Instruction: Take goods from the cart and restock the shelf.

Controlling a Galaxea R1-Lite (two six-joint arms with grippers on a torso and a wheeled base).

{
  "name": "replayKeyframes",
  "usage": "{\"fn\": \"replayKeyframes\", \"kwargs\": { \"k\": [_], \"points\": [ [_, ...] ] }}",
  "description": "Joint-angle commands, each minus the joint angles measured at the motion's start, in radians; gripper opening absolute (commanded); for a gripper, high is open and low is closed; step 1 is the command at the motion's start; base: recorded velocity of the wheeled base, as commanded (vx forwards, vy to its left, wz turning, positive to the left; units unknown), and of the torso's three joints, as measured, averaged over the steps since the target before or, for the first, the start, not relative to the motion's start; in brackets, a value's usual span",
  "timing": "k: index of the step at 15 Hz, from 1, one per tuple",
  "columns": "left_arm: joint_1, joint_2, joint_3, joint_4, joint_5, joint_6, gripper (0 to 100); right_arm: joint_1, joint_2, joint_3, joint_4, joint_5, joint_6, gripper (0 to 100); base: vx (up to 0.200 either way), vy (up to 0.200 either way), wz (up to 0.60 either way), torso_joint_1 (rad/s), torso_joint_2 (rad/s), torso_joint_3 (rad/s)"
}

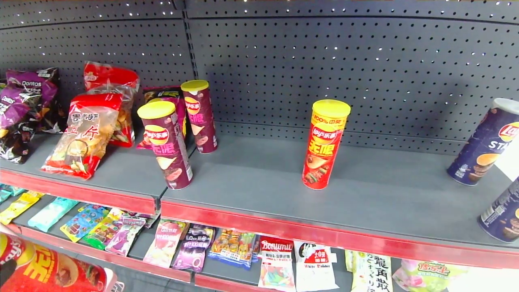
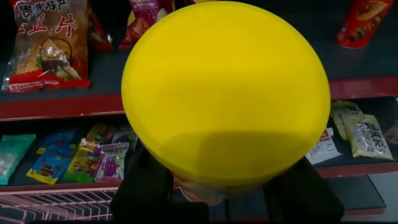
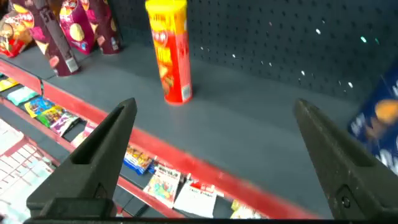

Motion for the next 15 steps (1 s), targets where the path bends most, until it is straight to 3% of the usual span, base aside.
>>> {"fn": "replayKeyframes", "kwargs": {
  "k": [1,2,4,7,15],
  "points": [
    [0.001,0.004,0.000,0.001,-0.004,0.000,0,0.148,0.355,-0.033,-0.179,0.008,-0.010,100,0.000,0.000,0.00,0.000,0.00,0.000],
    [0.001,0.006,0.000,0.003,-0.004,0.000,0,0.166,0.372,-0.019,-0.210,0.008,-0.010,100,0.000,0.000,0.00,0.000,0.00,0.000],
    [0.001,0.012,0.003,0.003,-0.004,-0.001,0,0.273,0.556,0.033,-0.432,0.002,-0.010,100,0.000,0.000,0.00,0.000,0.00,0.000],
    [0.001,0.004,0.004,0.003,-0.001,-0.001,0,0.292,0.751,-0.016,-0.552,0.002,-0.018,100,0.000,0.000,0.00,0.000,0.00,0.000],
    [0.001,0.006,0.001,0.003,0.002,-0.001,0,0.284,0.926,-0.119,-0.579,0.011,-0.019,100,0.000,0.000,0.00,0.000,0.00,0.000]
  ]
}}
